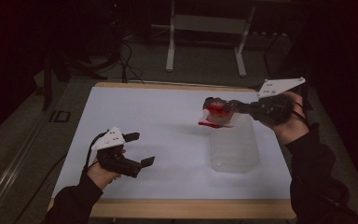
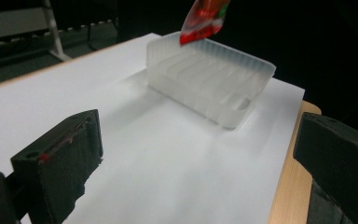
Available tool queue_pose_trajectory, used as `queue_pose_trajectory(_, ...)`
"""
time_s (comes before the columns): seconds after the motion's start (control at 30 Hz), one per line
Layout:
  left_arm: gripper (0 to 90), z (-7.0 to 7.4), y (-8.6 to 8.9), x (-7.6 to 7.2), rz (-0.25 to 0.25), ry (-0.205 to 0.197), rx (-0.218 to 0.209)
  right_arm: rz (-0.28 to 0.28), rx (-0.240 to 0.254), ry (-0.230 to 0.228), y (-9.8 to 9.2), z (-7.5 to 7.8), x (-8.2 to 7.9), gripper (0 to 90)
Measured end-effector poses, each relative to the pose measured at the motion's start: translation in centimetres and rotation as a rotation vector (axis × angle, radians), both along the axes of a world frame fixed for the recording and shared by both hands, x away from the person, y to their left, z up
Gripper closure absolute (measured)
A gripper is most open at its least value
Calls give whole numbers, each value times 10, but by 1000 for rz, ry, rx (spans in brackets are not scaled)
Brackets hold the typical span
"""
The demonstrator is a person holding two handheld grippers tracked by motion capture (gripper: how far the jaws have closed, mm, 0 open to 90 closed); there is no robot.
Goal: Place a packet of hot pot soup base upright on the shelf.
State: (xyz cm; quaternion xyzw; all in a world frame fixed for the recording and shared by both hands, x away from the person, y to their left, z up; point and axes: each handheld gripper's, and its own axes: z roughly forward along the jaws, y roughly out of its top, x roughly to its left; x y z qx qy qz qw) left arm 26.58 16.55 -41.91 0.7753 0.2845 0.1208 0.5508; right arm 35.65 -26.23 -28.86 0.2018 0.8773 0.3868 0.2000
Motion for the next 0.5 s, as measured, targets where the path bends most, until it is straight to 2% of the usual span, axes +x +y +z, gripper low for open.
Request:
queue_pose_trajectory(0.13, 14, -11, 5, -1, 11, 23, -7, -38, 11, 33, -19, -6, 7, 900)
queue_pose_trajectory(0.27, 14, -19, 7, -3, 14, 37, -5, -50, 5, 51, -31, -13, 11, 900)
queue_pose_trajectory(0.5, 14, -31, 9, -5, 17, 59, 16, -78, -13, 98, -55, -39, 19, 900)
